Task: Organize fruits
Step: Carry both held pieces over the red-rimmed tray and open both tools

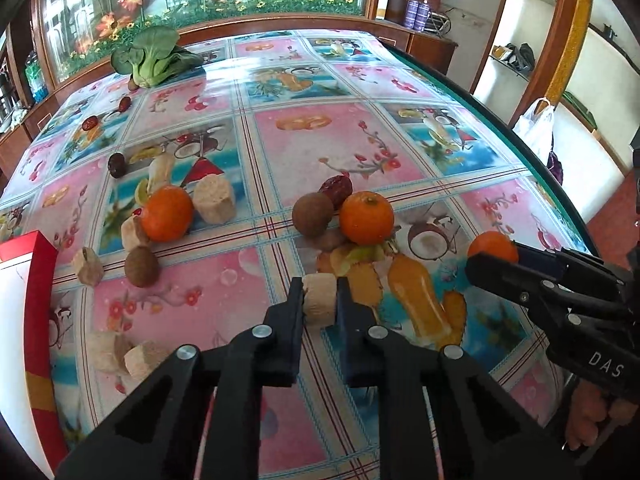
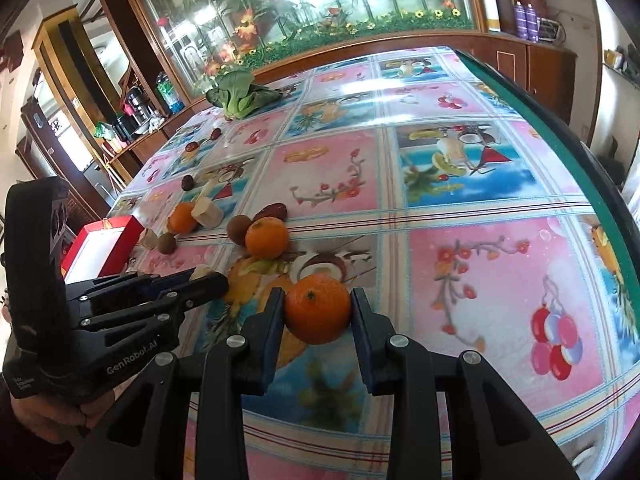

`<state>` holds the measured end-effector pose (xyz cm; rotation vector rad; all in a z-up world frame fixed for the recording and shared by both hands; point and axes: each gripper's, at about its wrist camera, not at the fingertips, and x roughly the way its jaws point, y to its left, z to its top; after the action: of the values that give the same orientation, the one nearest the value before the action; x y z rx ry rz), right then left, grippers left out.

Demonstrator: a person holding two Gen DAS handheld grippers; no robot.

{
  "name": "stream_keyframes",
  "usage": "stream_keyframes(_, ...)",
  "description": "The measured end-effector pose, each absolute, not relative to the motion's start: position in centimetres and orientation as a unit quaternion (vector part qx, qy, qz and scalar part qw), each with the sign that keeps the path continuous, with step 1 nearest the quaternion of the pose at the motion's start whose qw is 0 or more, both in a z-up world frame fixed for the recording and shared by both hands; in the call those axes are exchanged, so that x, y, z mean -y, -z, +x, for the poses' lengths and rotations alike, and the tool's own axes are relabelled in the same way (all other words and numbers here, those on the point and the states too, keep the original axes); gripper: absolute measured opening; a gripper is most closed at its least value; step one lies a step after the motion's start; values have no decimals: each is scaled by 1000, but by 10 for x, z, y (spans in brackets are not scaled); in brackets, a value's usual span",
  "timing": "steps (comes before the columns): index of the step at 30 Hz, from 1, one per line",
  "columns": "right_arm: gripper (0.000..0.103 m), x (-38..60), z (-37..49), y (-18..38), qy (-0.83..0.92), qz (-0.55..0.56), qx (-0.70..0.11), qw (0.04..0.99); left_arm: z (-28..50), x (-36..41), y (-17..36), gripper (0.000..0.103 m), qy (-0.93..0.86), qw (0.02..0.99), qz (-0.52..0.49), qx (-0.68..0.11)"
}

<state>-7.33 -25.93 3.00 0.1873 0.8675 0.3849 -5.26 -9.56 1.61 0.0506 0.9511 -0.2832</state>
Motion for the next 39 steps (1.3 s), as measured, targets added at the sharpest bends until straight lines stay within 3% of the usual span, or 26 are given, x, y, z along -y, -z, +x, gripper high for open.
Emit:
stream_keyframes(8,32,213,-80,-41,-237,74,-408,879,-82,52,-46,16,112,902,5,-417)
stream_keyframes(15,32,123,-92,-49,-334,50,-401,852,-143,-42,-79,16,6,932,-4,-361)
stream_keyframes(25,32,-10,-114,-48,-441,-4,-398,805,-186,-145,-48,17,-115,915,-53,-383)
stream_keyframes(39,34,-44,-121,-28,-430,-35,-428,794,-195,-182,-24,20,-168,897,-80,-400)
